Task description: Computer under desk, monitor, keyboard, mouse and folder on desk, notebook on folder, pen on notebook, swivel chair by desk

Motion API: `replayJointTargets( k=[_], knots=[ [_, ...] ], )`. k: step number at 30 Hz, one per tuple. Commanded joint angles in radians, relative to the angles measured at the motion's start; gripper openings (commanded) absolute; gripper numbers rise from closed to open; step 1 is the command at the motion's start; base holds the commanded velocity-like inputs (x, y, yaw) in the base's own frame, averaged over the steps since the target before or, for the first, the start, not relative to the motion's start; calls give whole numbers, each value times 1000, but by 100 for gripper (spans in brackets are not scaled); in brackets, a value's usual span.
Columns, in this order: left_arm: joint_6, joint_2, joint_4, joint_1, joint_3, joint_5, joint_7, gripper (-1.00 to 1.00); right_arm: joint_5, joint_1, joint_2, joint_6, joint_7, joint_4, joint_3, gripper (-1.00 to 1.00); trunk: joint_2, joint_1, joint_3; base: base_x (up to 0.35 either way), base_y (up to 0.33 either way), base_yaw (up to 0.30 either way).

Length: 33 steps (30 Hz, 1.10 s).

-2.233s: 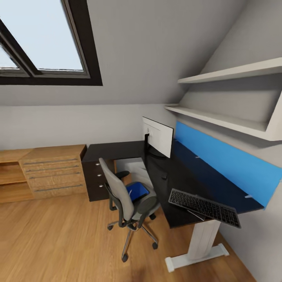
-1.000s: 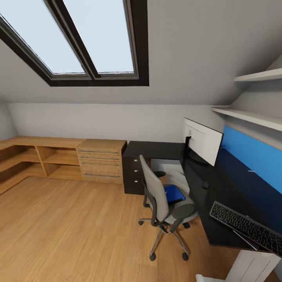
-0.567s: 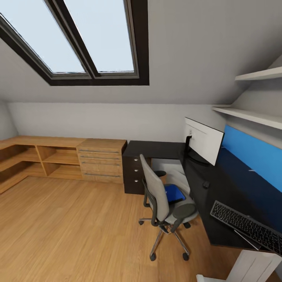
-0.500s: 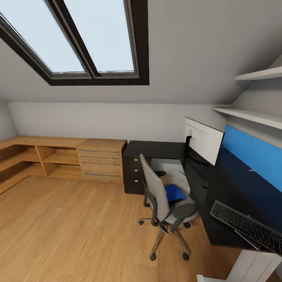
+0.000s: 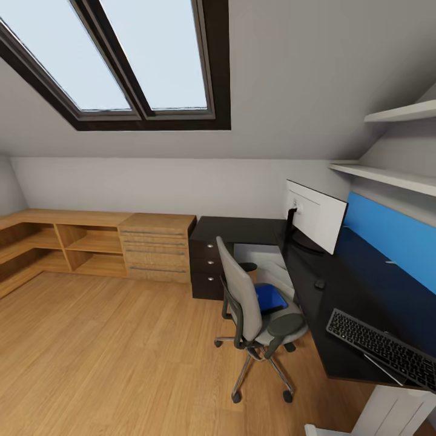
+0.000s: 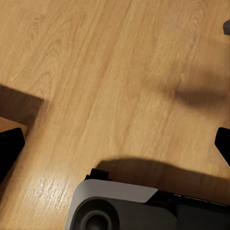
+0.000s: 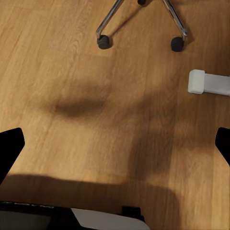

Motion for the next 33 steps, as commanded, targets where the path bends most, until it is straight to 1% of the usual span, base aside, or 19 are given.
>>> replayJointTargets(
  k=[1,4,9,33],
  knots=[
    [-1,-1,-1,0,0,3,1,100,0,0,0,-2,3,0,0,100,-8,4,-5,0,0,0],
    [-1,-8,-1,0,-1,3,1,100,0,0,0,-2,3,0,0,100,-29,16,-14,0,0,0],
    [-1,-10,-1,0,-1,3,1,100,0,0,0,-2,3,0,0,100,-64,35,-30,0,0,0],
    [-1,-9,-1,0,-2,0,1,100,0,0,0,-2,3,-1,1,100,-232,127,-105,0,0,0]
  ],
)
